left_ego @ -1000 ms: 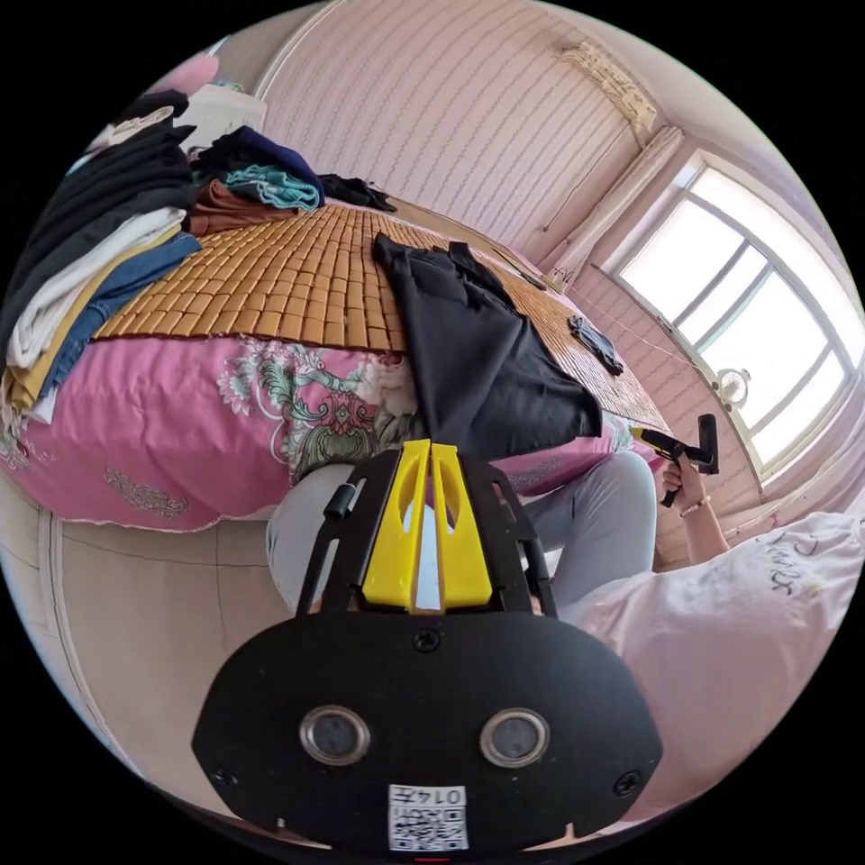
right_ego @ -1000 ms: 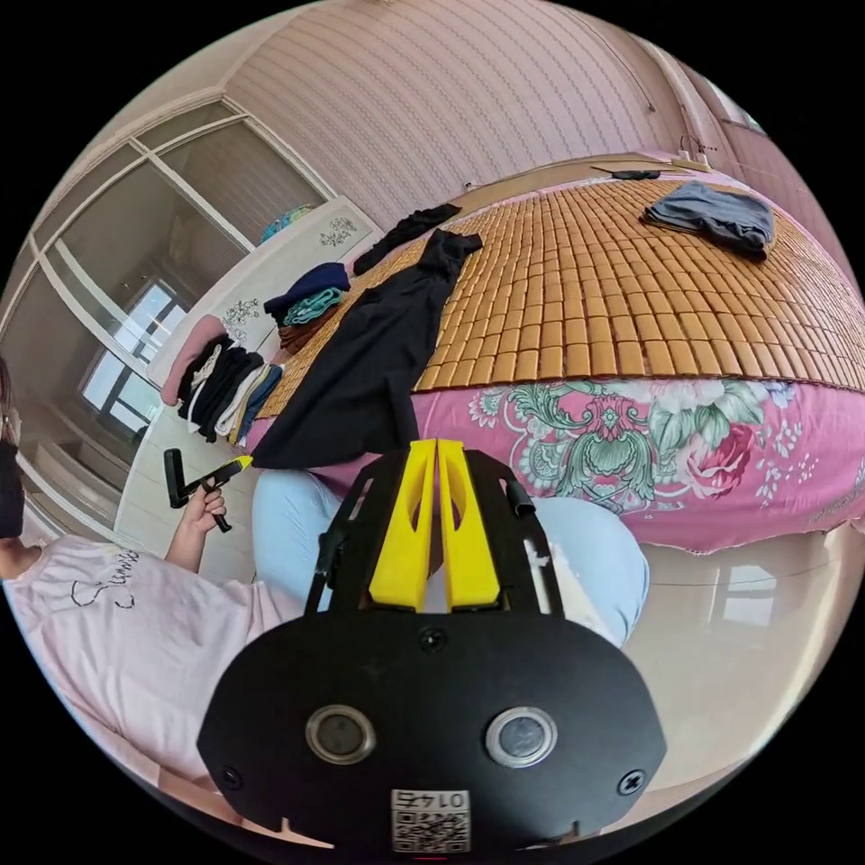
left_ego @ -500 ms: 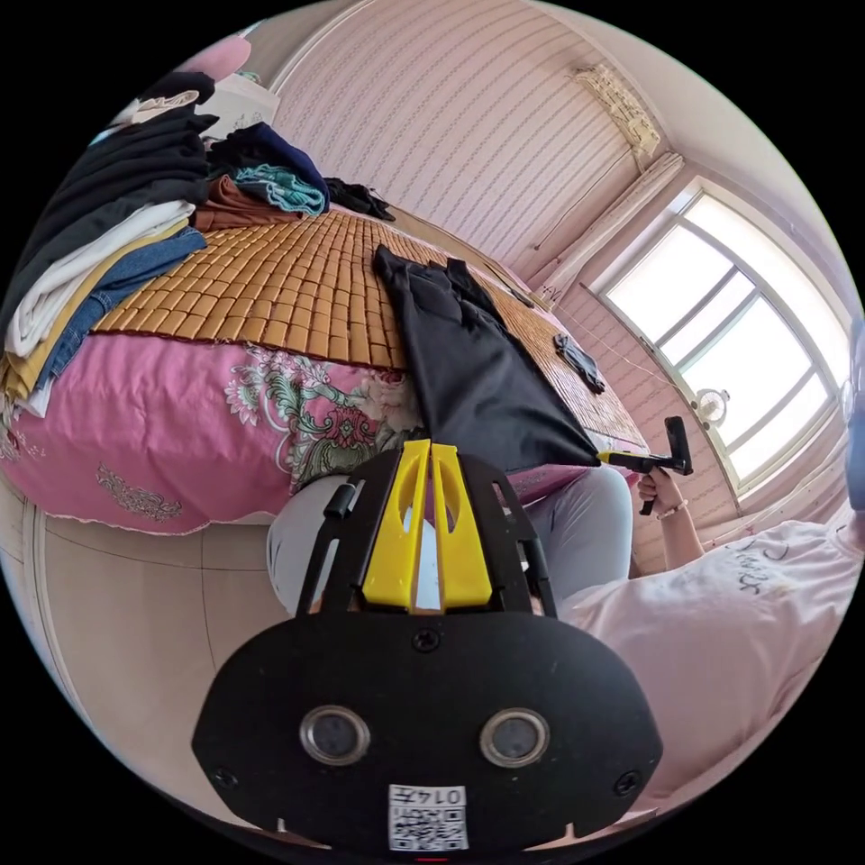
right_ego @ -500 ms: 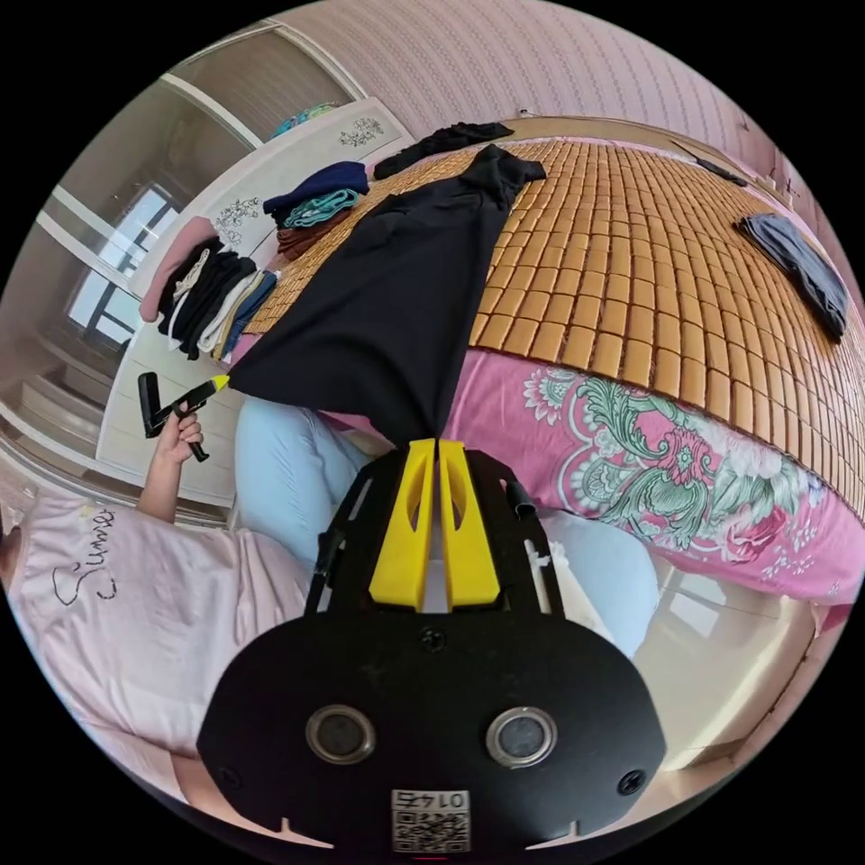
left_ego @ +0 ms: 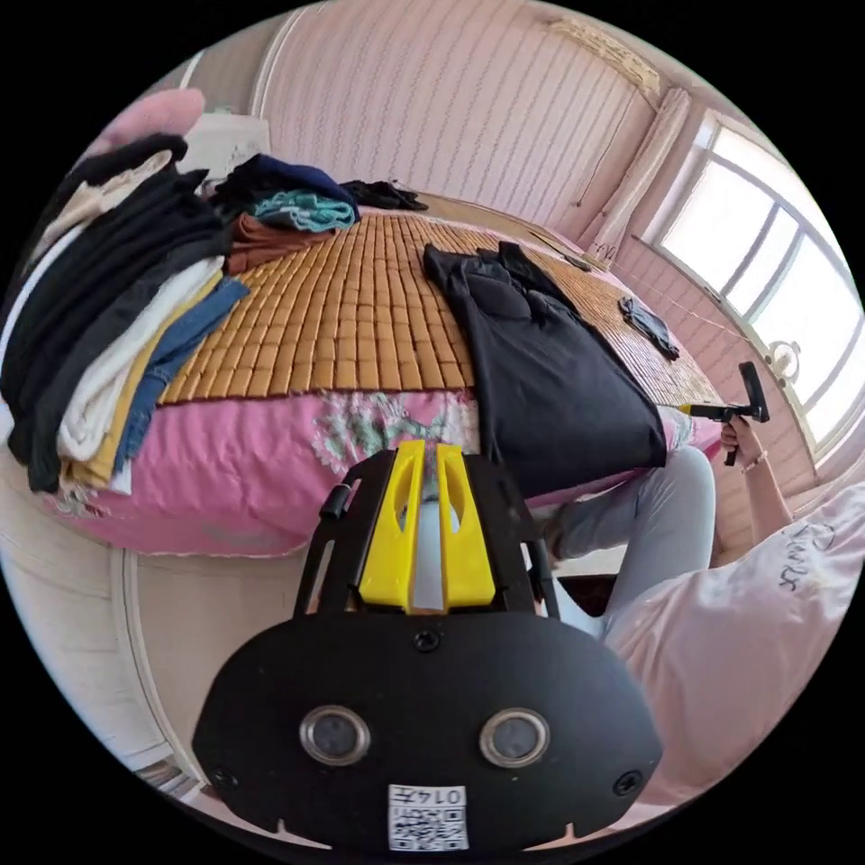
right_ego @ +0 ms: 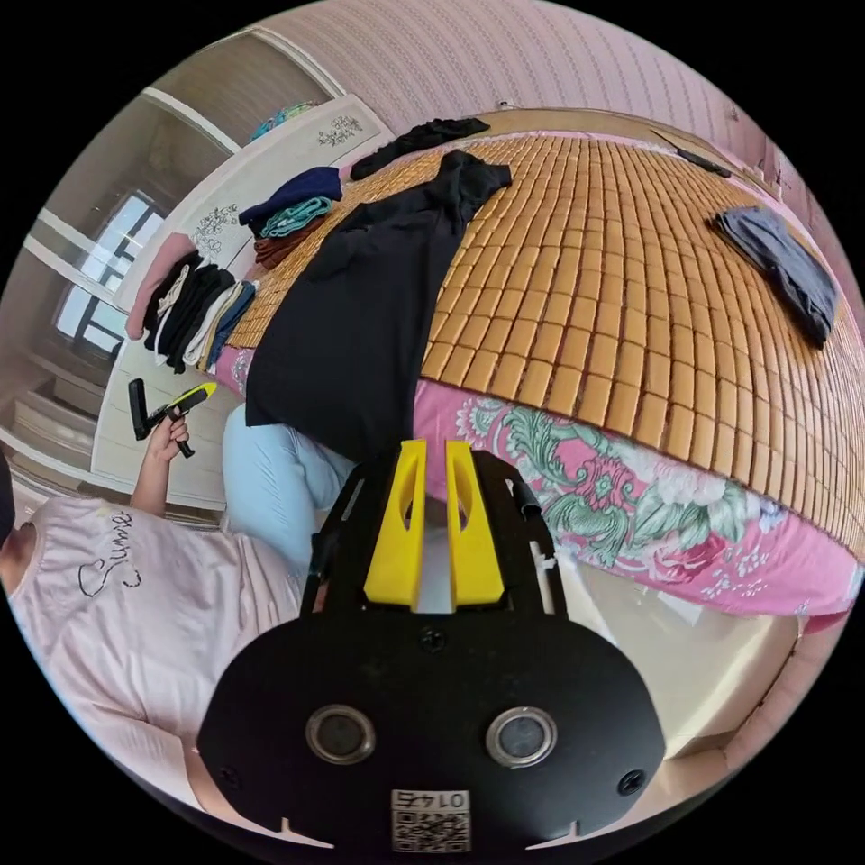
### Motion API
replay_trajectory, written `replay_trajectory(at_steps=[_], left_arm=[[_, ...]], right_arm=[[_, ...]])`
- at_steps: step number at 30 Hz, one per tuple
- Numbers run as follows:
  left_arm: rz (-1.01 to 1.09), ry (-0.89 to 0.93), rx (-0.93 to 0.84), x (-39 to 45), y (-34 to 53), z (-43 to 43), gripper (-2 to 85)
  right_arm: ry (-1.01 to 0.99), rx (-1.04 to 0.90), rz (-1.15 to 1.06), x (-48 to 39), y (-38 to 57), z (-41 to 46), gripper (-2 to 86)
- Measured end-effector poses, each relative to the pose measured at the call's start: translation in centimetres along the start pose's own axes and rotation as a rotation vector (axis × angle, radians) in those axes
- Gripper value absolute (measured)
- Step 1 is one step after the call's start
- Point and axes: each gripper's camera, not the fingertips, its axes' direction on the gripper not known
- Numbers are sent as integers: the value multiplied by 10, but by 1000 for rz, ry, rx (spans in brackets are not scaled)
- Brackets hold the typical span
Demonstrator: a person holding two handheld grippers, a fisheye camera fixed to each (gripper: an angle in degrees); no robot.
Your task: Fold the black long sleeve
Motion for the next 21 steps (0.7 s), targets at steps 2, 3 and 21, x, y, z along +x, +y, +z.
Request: replay_trajectory(at_steps=[2, 3, 21], left_arm=[[101, -49, 61, 14, -52, 9, 25], [129, -46, 76, 19, -68, 14, 26], [287, -83, -230, 77, -399, 319, 45]], right_arm=[[25, 65, -64, -6, -38, -8, 44], [44, 114, -109, -13, -68, -10, 50], [88, 12, -45, 24, -433, 158, 4]])
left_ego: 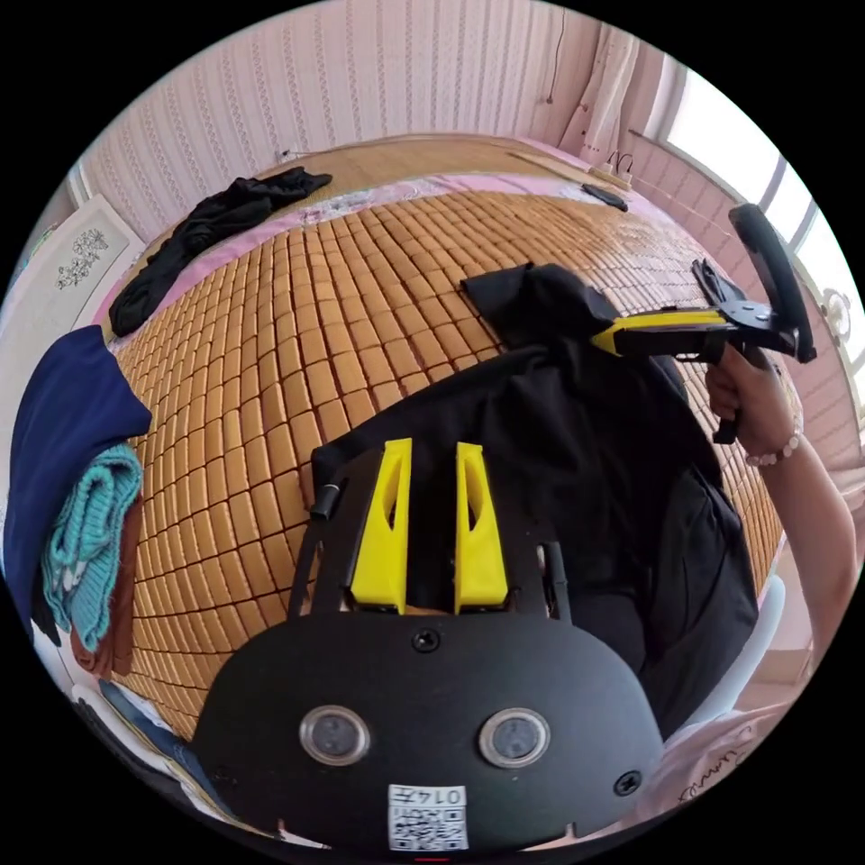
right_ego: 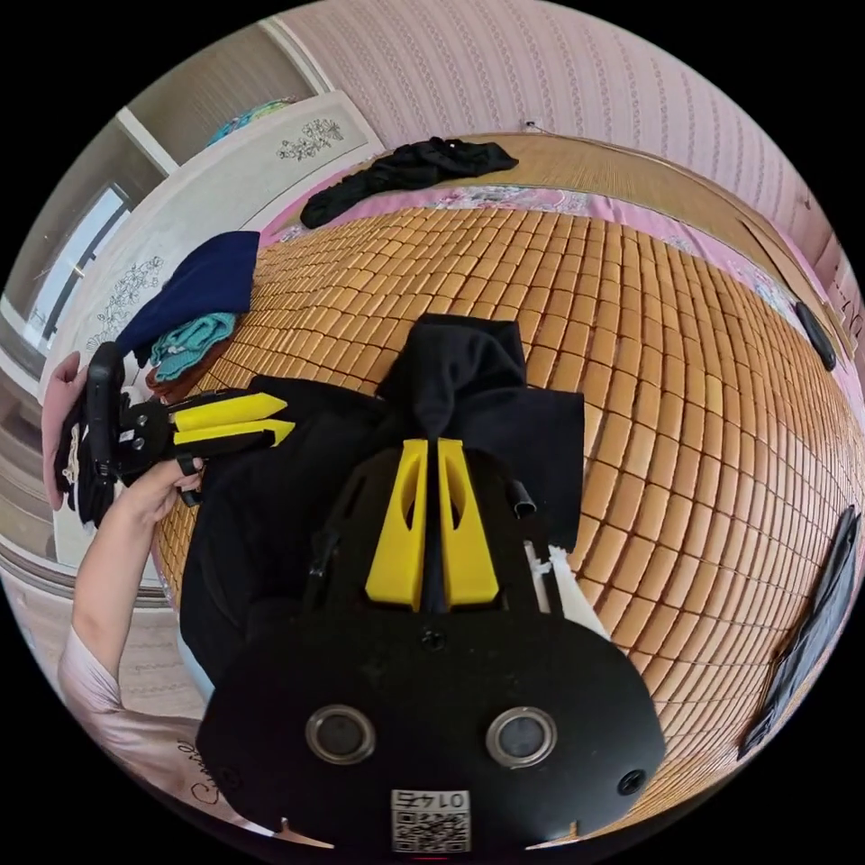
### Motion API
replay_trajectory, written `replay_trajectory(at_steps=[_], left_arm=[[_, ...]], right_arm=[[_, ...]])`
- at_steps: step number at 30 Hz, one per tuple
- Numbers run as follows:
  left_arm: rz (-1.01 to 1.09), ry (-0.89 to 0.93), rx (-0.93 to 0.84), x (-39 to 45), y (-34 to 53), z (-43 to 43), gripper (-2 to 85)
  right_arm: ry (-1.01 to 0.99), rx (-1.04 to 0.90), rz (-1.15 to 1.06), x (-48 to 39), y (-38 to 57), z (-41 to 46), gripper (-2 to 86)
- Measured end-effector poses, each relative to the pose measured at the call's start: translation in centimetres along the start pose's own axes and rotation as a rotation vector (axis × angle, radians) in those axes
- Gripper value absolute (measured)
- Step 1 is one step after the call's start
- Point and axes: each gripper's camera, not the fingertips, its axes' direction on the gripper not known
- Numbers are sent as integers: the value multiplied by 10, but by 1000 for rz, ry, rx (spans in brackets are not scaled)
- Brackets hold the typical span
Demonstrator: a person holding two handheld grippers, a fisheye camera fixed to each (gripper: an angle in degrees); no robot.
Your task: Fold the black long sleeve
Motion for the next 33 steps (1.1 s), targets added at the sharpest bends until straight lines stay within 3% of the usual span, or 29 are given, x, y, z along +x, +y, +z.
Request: replay_trajectory(at_steps=[3, 6, 9, 13, 16, 19, 22, 26, 33], left_arm=[[-31, 80, 37, -12, 5, 1, 0], [-26, 6, 123, -16, 20, -21, -8], [-64, -42, 236, -27, 46, -56, -9], [-186, -90, 320, -53, 94, -90, -10], [-306, -128, 295, -76, 135, -93, -10], [-487, -170, 283, -98, 179, -96, -9], [-532, -130, 310, -104, 205, -108, -8], [-324, -137, 299, -72, 175, -111, 14], [-59, -74, 168, -23, 61, -50, 88]], right_arm=[[-68, 216, 46, 25, 35, -38, 0], [-43, 459, 52, 44, 107, -107, 2], [32, 578, 67, 58, 193, -163, 7], [71, 487, 104, 66, 281, -183, 16], [102, 358, 137, 69, 314, -167, 29], [99, 358, 176, 77, 334, -163, 55], [127, 367, 215, 86, 334, -170, 61], [87, 417, 68, 64, 286, -168, 68], [35, 166, -129, 10, 105, -64, 96]])
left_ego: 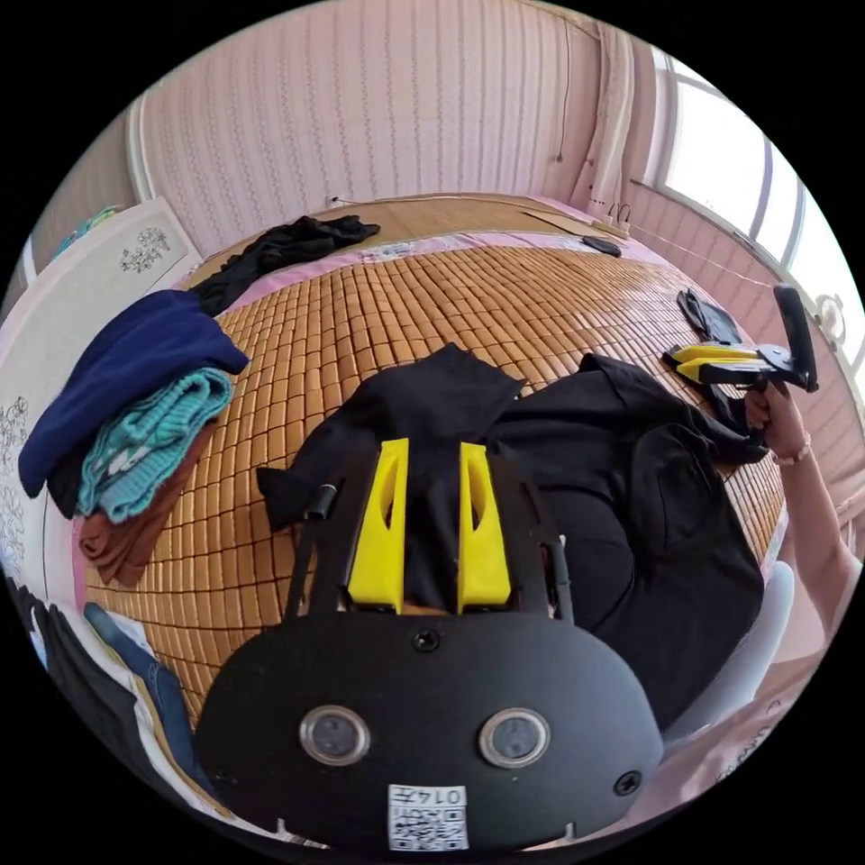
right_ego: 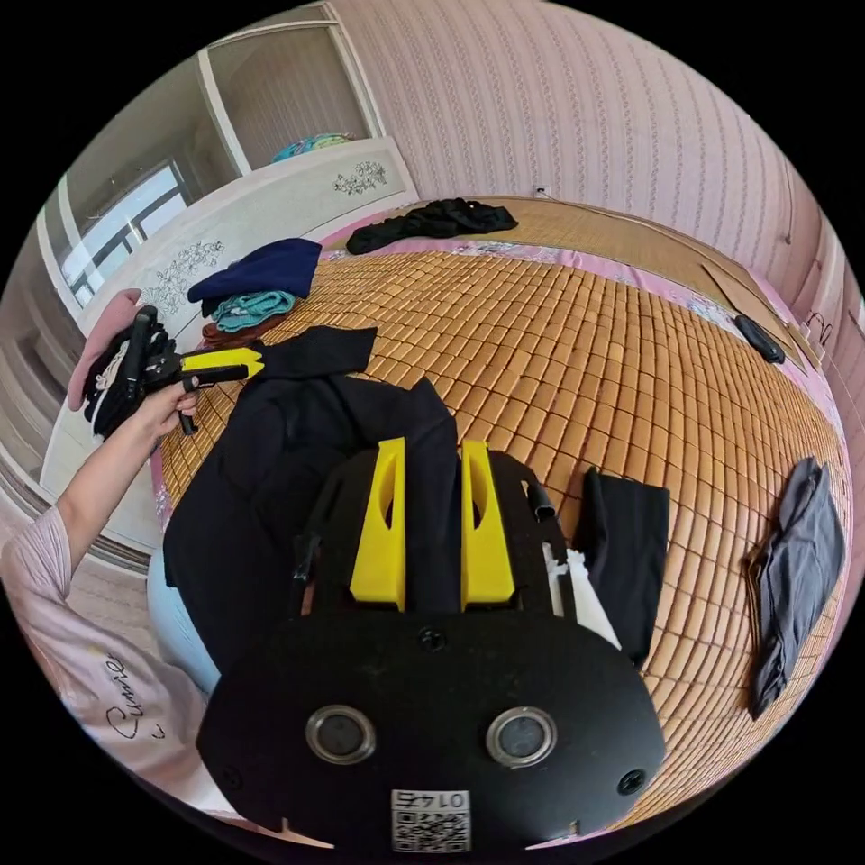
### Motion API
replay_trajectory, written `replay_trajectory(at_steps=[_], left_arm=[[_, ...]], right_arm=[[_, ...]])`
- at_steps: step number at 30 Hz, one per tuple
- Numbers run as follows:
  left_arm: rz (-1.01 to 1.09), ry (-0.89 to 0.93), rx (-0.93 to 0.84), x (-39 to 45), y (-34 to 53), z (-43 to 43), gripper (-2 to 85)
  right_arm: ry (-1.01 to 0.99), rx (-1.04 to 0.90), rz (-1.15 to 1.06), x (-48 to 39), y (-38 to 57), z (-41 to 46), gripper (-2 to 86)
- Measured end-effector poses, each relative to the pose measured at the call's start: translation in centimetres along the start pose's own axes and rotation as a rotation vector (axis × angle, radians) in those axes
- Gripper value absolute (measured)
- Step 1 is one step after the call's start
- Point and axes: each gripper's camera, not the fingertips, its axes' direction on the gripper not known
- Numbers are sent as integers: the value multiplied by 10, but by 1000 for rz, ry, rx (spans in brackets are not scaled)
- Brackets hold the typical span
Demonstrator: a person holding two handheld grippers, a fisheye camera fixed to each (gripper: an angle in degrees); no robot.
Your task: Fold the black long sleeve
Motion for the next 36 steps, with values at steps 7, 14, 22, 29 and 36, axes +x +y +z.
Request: replay_trajectory(at_steps=[7, 14, 22, 29, 36], left_arm=[[-60, -34, -16, -23, -23, 30, -1], [-405, -11, 214, -130, 66, -48, -8], [-393, -300, 249, -123, 96, -97, -8], [-15, -63, 159, -25, -12, -21, 38], [84, -58, -139, 29, -79, 102, 60]], right_arm=[[78, -201, -4, 0, -64, 102, 3], [22, -104, 83, 29, -61, 95, -8], [101, -72, 92, 22, -53, 110, -9], [218, -47, 69, 4, -52, 112, -8], [230, 68, 69, -1, -42, 94, -8]])
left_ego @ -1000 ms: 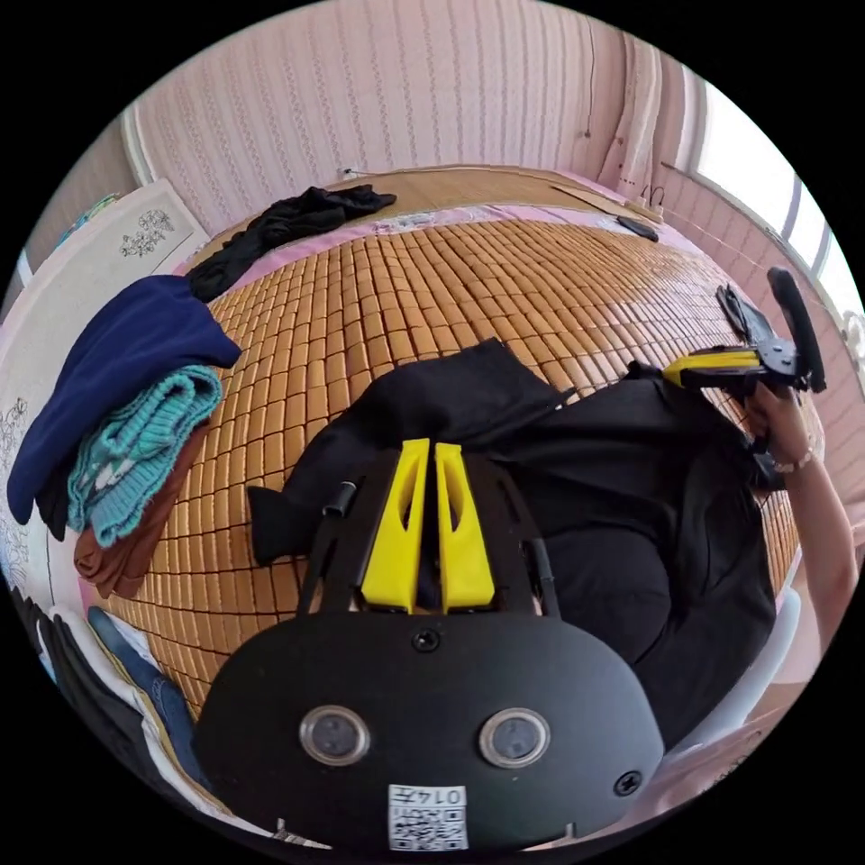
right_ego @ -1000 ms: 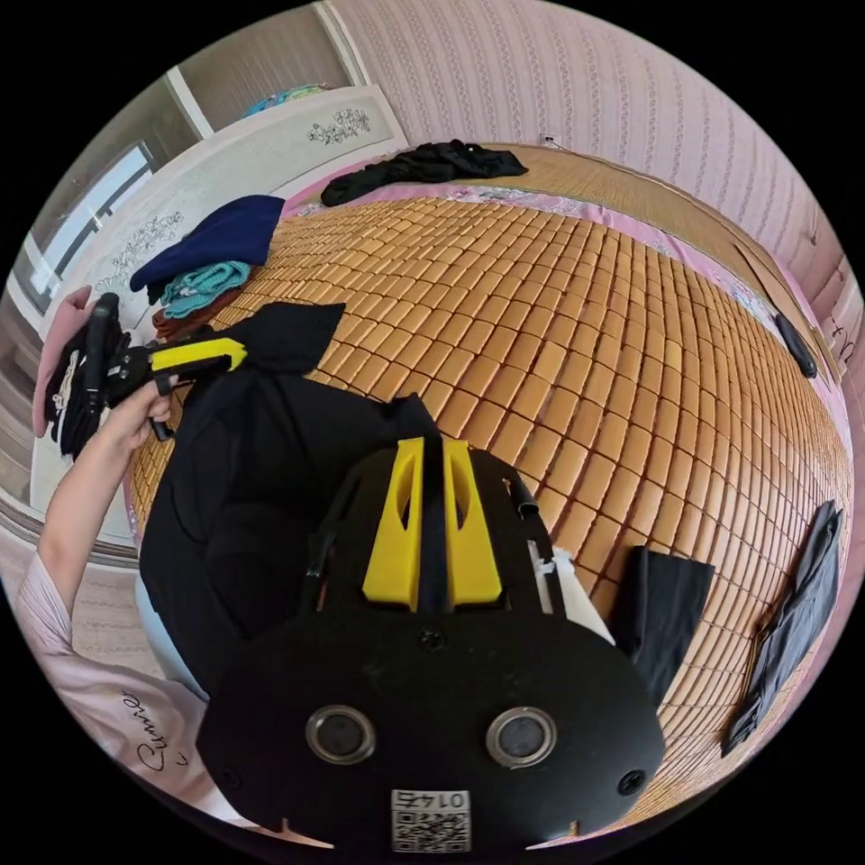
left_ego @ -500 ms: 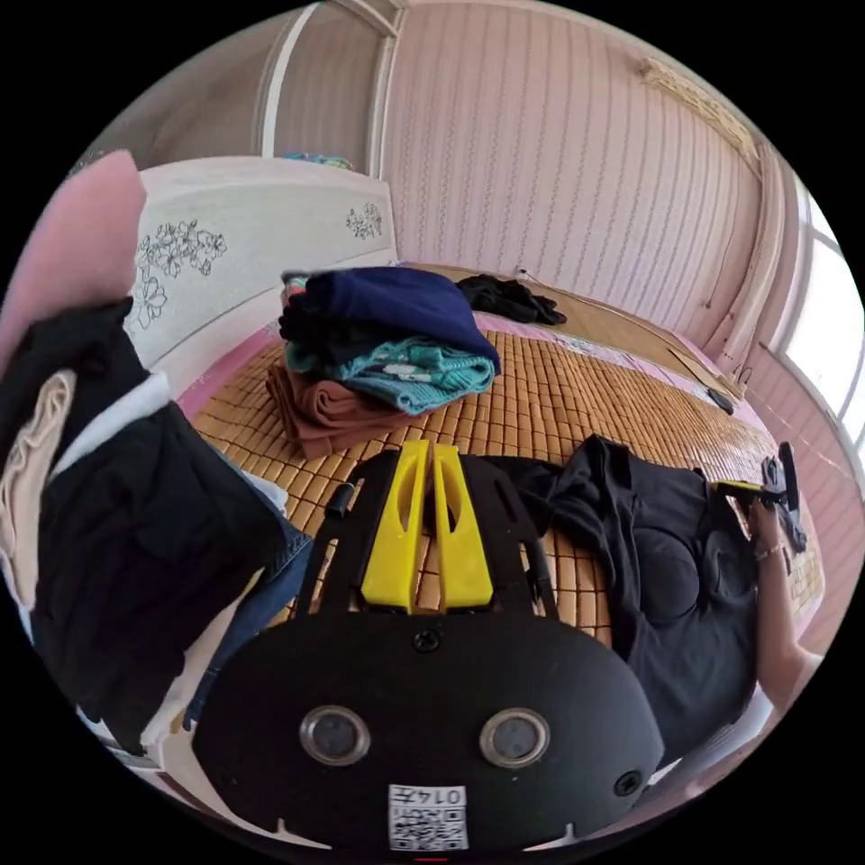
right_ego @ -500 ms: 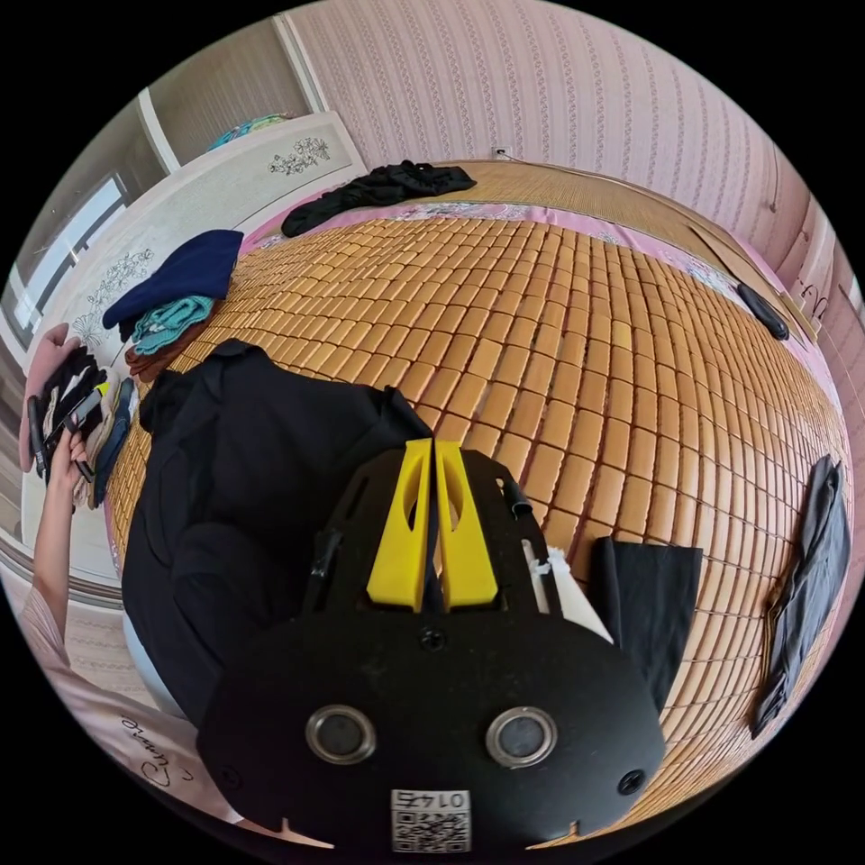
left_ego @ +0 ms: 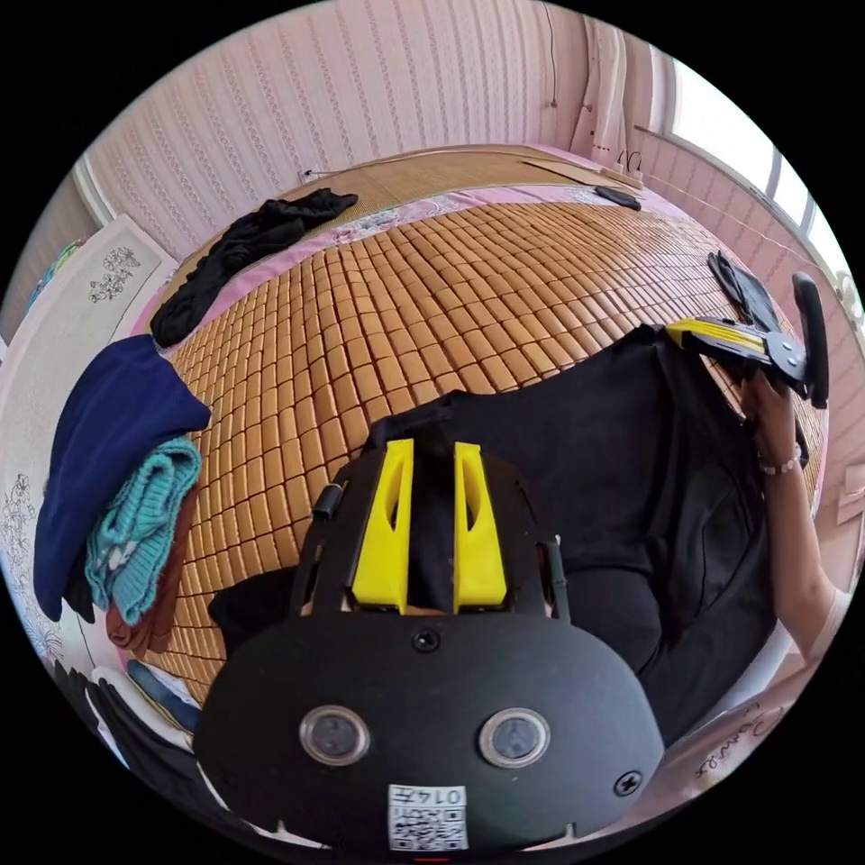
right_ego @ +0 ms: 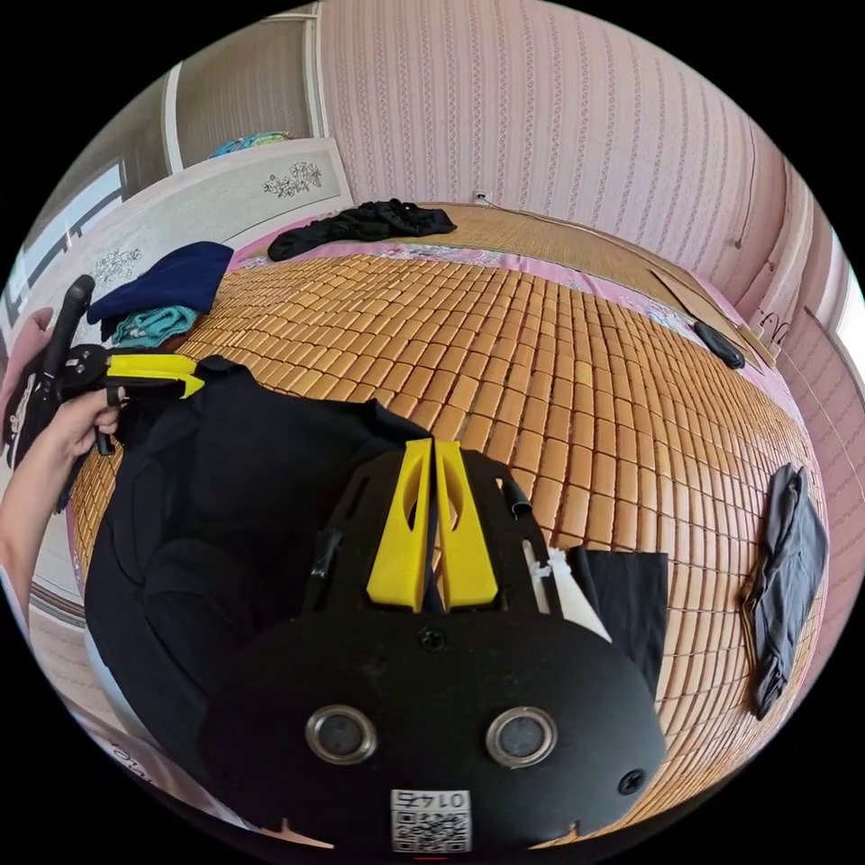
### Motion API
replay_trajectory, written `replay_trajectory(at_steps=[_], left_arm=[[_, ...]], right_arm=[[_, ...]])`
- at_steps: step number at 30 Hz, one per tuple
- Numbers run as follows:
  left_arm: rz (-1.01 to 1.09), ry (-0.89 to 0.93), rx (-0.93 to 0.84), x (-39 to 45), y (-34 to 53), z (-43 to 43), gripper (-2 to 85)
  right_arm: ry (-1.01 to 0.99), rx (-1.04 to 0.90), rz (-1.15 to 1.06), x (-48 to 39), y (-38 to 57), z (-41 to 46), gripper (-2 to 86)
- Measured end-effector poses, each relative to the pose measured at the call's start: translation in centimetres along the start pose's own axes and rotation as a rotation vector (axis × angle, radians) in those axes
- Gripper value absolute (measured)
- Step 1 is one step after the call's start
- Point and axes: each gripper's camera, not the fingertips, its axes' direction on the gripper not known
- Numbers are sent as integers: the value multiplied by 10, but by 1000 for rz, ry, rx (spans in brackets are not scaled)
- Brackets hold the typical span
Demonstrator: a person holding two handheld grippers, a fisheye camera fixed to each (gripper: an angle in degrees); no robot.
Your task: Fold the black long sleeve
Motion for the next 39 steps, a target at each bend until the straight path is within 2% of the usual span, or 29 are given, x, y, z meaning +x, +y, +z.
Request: replay_trajectory(at_steps=[2, 7, 11, 14, 19, 24, 27, 29, 33, 36, 39], left_arm=[[-4, -43, 22, 8, -11, 11, 2], [-9, -13, -24, 14, -29, 40, -7], [-87, -46, 77, 11, -24, 32, 10], [-138, -33, 81, 0, -19, 30, 55], [-171, 6, 113, -11, -2, 16, 65], [-67, 12, 240, 2, 59, -41, 62], [-60, 78, 299, 7, 111, -85, 57], [-22, 171, 345, 18, 157, -119, 46], [28, 118, 352, 44, 223, -158, 29], [41, 140, 326, 67, 269, -161, 10], [41, 288, 328, 93, 290, -137, 10]], right_arm=[[-33, 15, 29, 8, -1, -3, -8], [-69, 34, 67, 19, 1, -10, -4], [-31, 41, 94, 20, 4, -18, 7], [-32, 75, 130, 26, 8, -30, 21], [-78, 101, 152, 36, 15, -49, 29], [-129, 155, 187, 47, 23, -69, 27], [-129, 225, 204, 51, 32, -90, 28], [-126, 295, 207, 52, 38, -113, 31], [-241, 446, 203, 64, 63, -198, 45], [-214, 370, 218, 95, 95, -252, 72], [-59, 206, 298, 134, 143, -280, 107]])
